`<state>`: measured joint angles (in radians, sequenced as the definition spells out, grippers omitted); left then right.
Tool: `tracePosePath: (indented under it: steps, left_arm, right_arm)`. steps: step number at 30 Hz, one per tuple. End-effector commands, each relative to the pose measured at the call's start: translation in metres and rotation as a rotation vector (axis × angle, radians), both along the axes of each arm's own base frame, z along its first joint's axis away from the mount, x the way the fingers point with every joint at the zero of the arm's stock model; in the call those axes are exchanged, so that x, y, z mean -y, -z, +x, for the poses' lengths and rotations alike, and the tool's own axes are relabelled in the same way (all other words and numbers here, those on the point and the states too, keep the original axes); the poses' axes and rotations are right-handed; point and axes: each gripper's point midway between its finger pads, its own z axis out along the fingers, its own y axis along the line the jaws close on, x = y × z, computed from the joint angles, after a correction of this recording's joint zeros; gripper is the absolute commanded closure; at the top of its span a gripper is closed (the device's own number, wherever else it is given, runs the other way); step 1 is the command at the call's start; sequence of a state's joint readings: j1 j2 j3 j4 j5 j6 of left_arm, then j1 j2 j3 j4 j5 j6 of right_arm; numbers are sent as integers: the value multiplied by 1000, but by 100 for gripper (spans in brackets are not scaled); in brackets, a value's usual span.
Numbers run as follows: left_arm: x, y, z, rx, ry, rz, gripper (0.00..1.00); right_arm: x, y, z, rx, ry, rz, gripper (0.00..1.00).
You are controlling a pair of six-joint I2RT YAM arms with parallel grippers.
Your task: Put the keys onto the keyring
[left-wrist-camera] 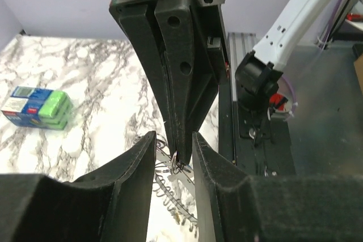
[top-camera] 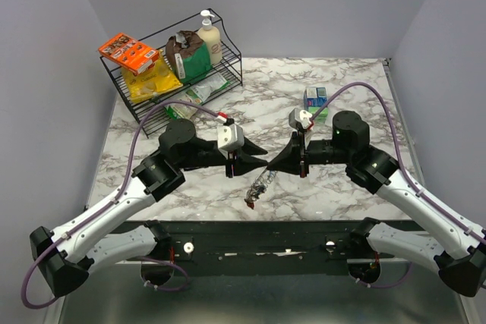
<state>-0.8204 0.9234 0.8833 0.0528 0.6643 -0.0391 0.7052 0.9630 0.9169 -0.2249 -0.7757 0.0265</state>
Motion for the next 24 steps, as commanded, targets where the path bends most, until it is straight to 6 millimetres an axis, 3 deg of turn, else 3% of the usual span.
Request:
tracePosePath:
  steps: [1, 10, 12, 17, 24]
  left_arm:
    - [-1, 39, -10, -58, 81, 167, 60]
    - [6, 63, -10, -97, 130, 241, 60]
    - [7, 66, -8, -100, 131, 257, 66]
    - [10, 70, -5, -104, 137, 282, 100]
    - [10, 73, -4, -101, 141, 296, 100]
  right_arm:
    - [-2, 5, 2, 40, -21, -5, 100]
    - [-1, 6, 0, 42, -24, -10, 100]
    - [-1, 8, 0, 38, -25, -13, 100]
    - [-1, 8, 0, 35, -25, -14, 100]
    - [2, 6, 3, 48, 1, -15, 99]
